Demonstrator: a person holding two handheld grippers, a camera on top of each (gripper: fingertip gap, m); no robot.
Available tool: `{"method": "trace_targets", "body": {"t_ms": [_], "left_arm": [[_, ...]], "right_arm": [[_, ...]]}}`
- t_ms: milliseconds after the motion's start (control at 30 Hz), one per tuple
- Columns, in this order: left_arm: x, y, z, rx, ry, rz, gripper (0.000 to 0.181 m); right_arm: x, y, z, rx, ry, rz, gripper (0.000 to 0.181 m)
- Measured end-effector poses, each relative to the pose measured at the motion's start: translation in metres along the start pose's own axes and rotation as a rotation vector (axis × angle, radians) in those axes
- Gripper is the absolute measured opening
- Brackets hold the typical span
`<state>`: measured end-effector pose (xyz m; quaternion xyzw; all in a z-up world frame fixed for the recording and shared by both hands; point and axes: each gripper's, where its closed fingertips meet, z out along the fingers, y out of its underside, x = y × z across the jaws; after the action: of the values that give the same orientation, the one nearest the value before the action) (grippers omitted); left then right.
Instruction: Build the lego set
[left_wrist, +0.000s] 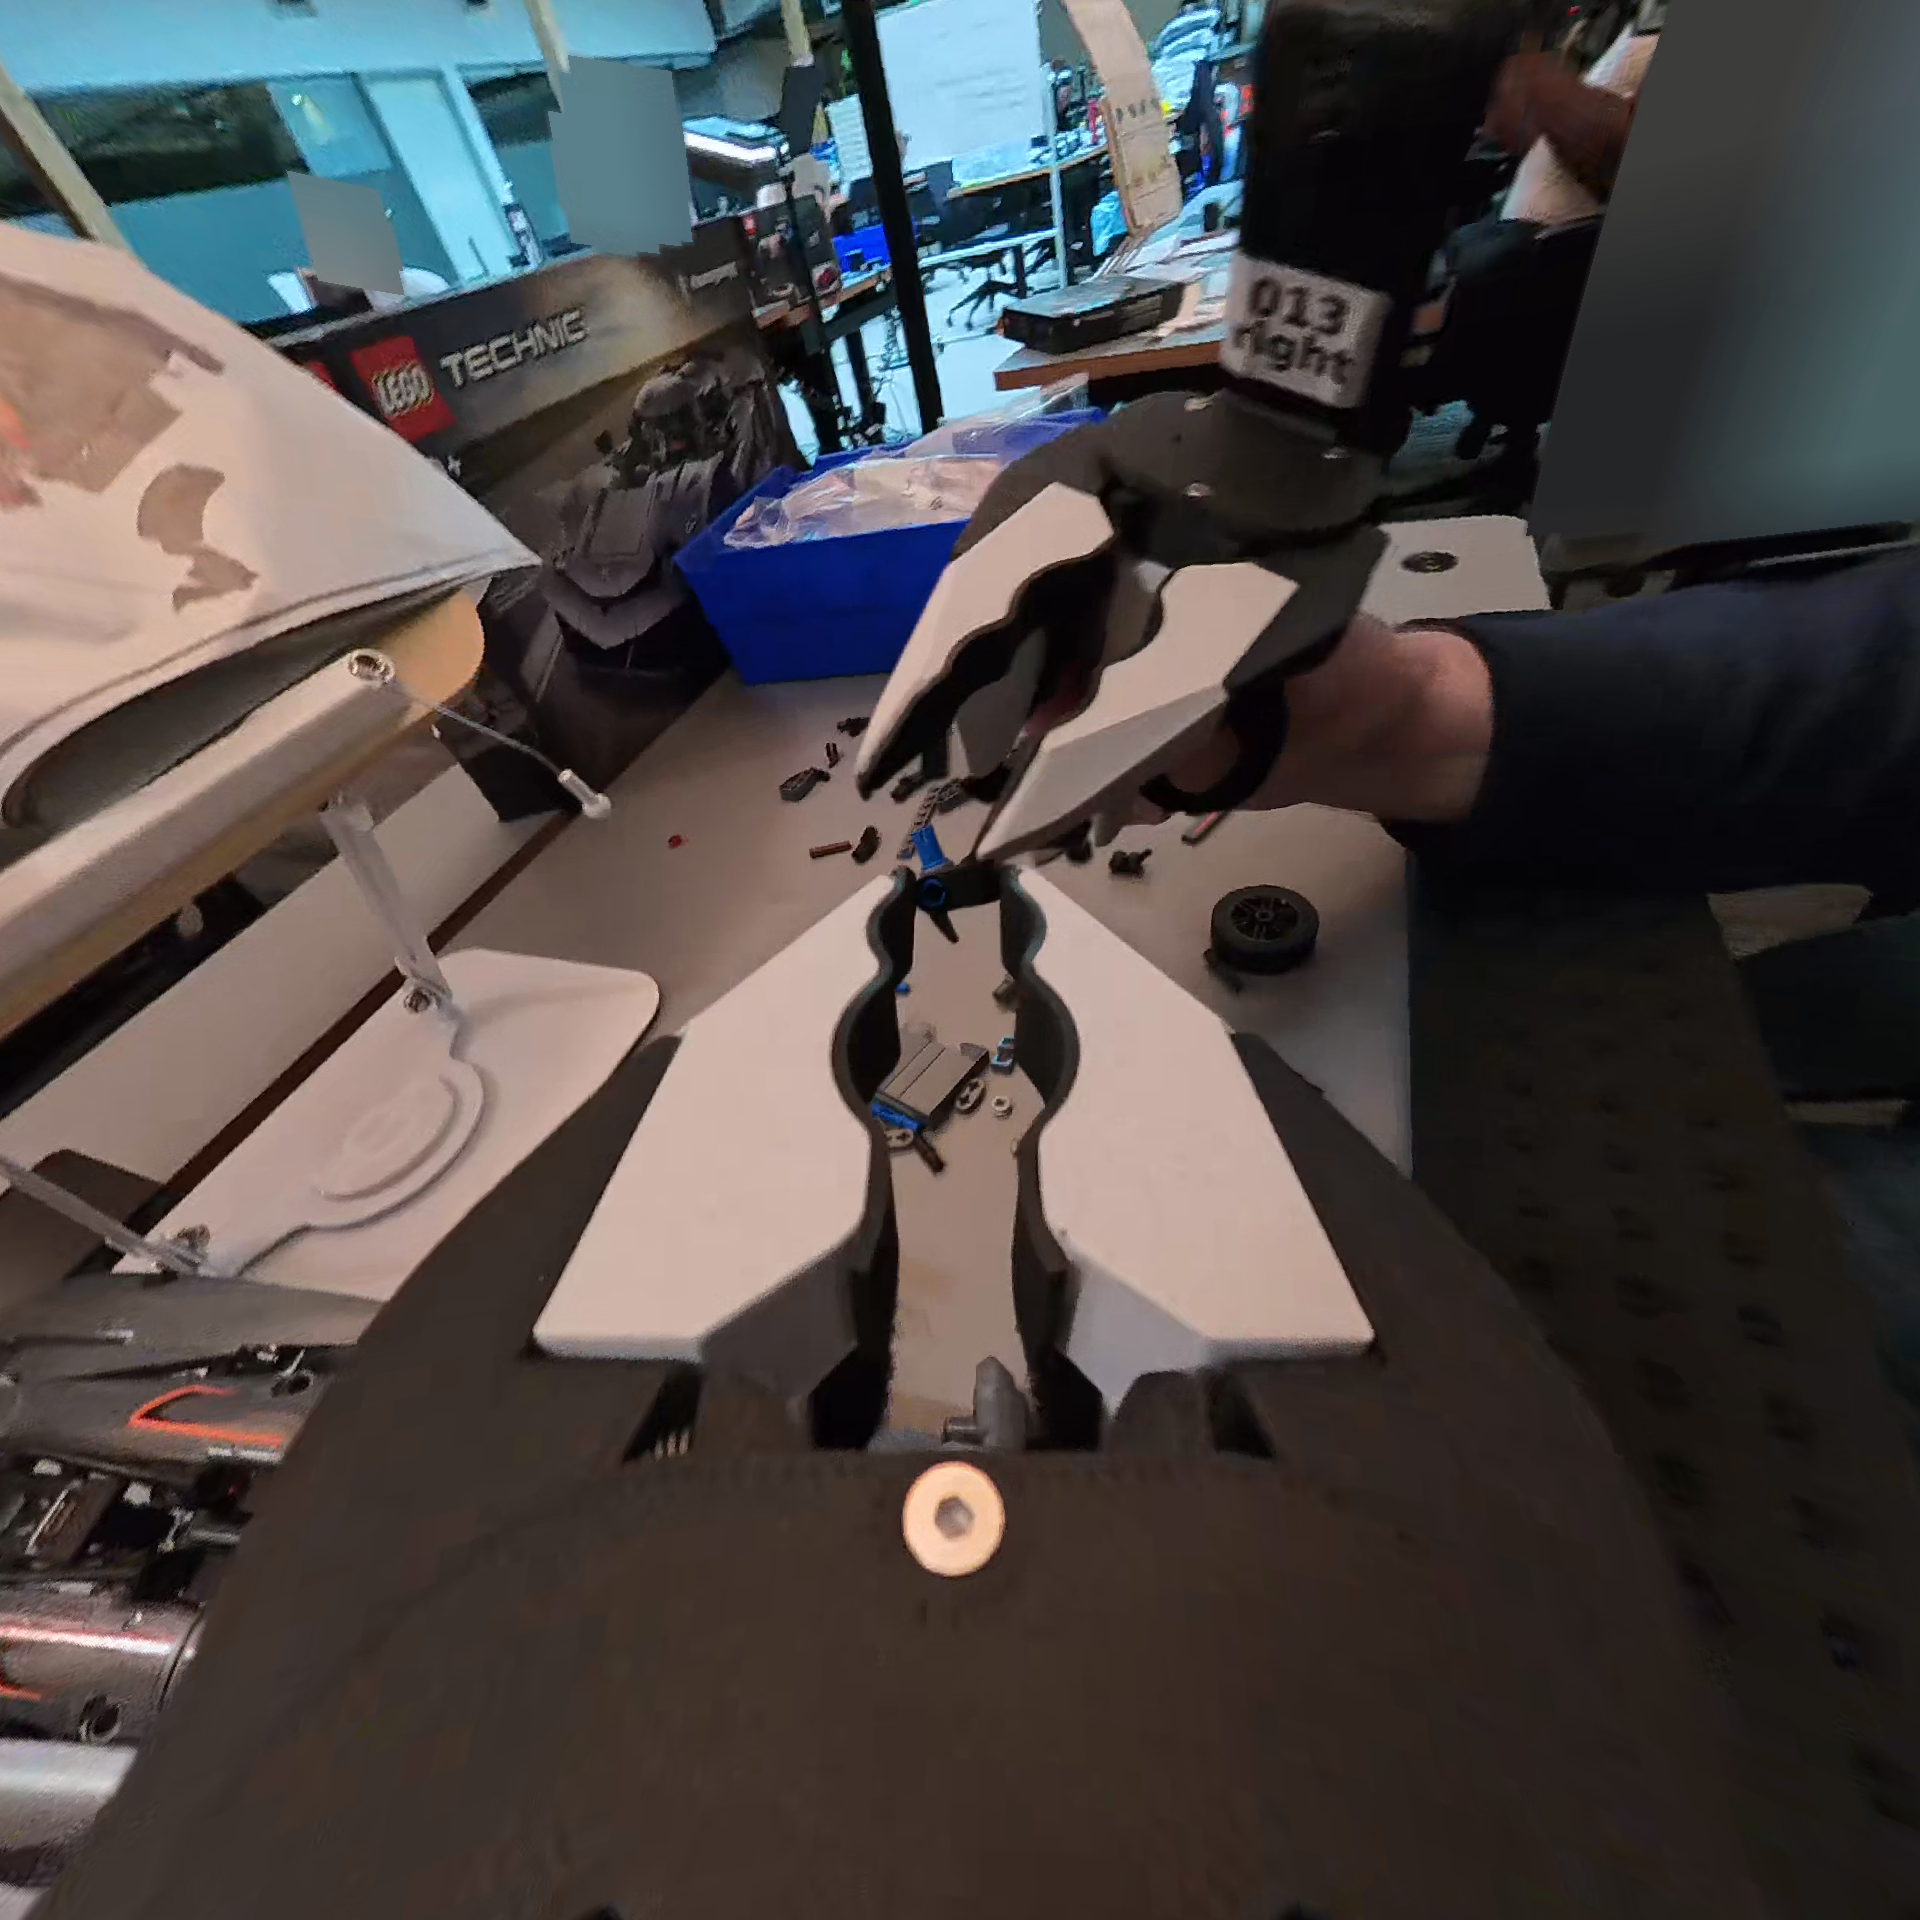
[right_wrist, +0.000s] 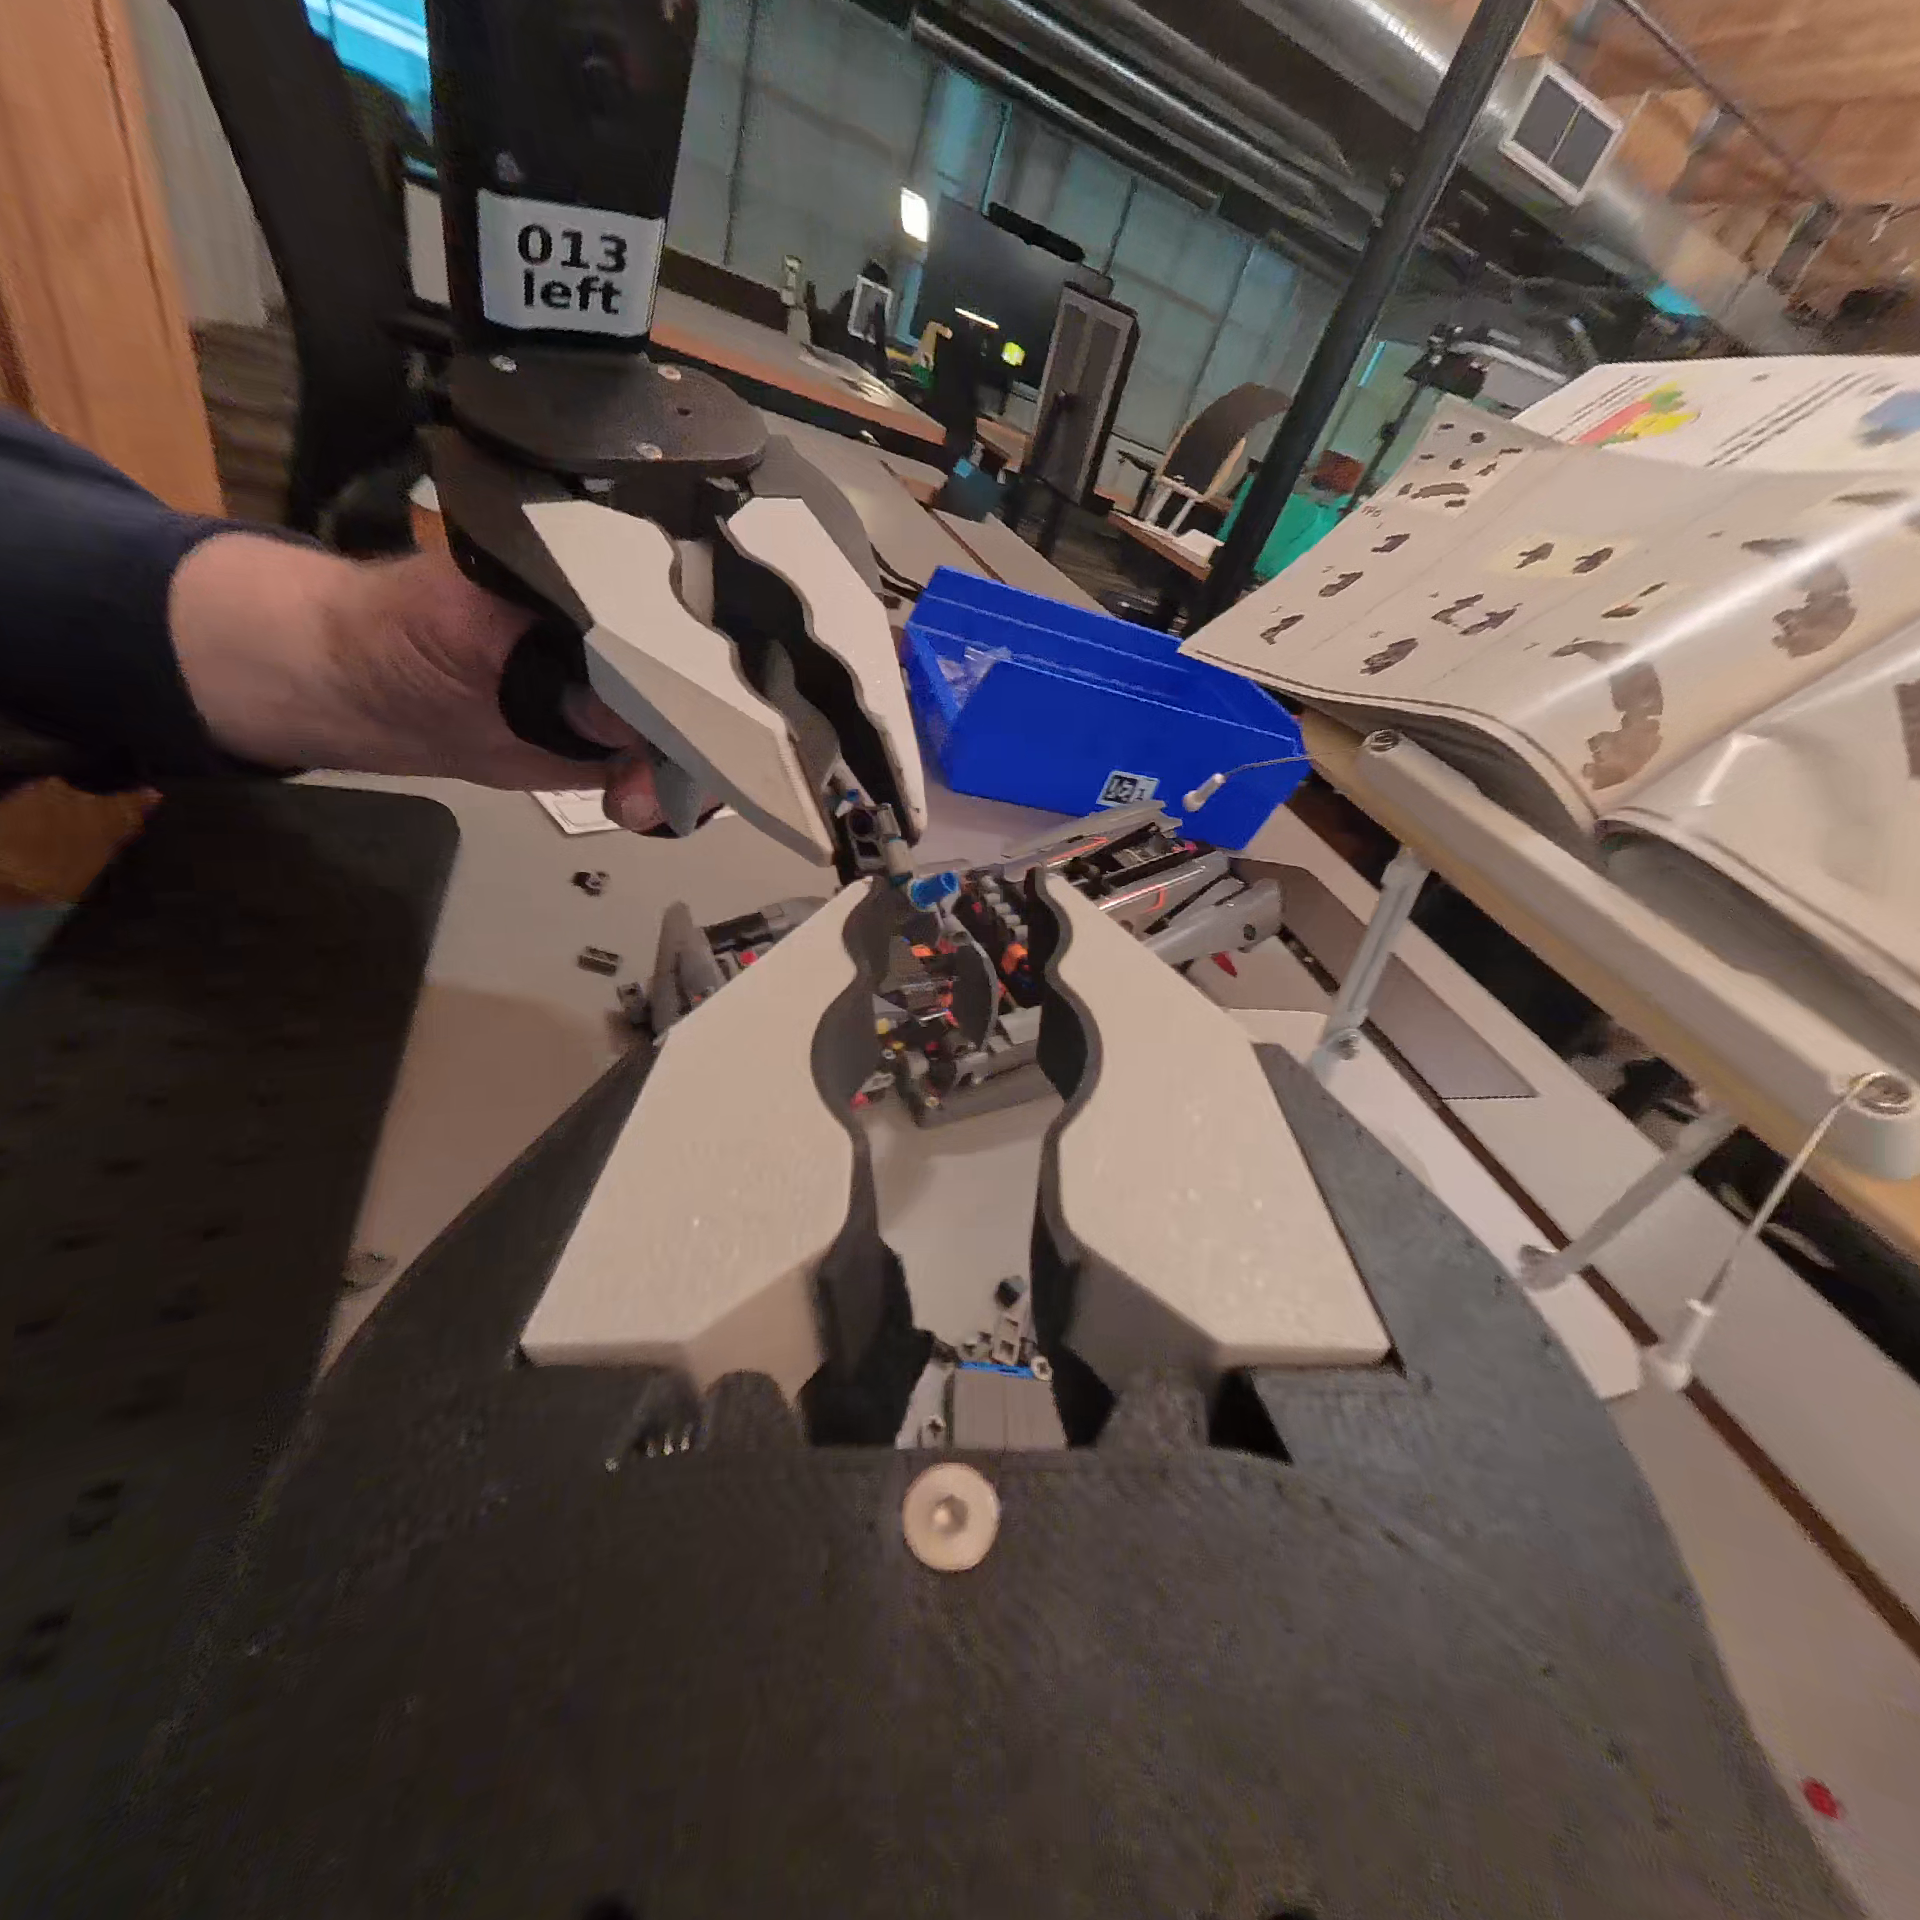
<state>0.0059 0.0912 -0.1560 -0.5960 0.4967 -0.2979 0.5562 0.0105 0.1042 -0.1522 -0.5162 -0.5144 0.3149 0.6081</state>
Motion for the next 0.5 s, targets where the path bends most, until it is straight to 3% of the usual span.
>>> {"method": "trace_targets", "body": {"t_ms": [167,300,500], "left_arm": [[0.007,-0.003,0.0,0.022,0.039,0.005,0.013],[0.011,-0.003,0.0,0.026,0.069,0.004,0.013],[0.012,-0.007,-0.002,0.069,0.11,-0.056,0.014]], "right_arm": [[-0.014,0.002,0.002,-0.008,-0.099,0.023,0.022],[-0.018,0.007,0.004,-0.041,-0.109,-0.004,0.012],[-0.019,0.002,0.001,-0.011,-0.13,0.039,0.011]]}}
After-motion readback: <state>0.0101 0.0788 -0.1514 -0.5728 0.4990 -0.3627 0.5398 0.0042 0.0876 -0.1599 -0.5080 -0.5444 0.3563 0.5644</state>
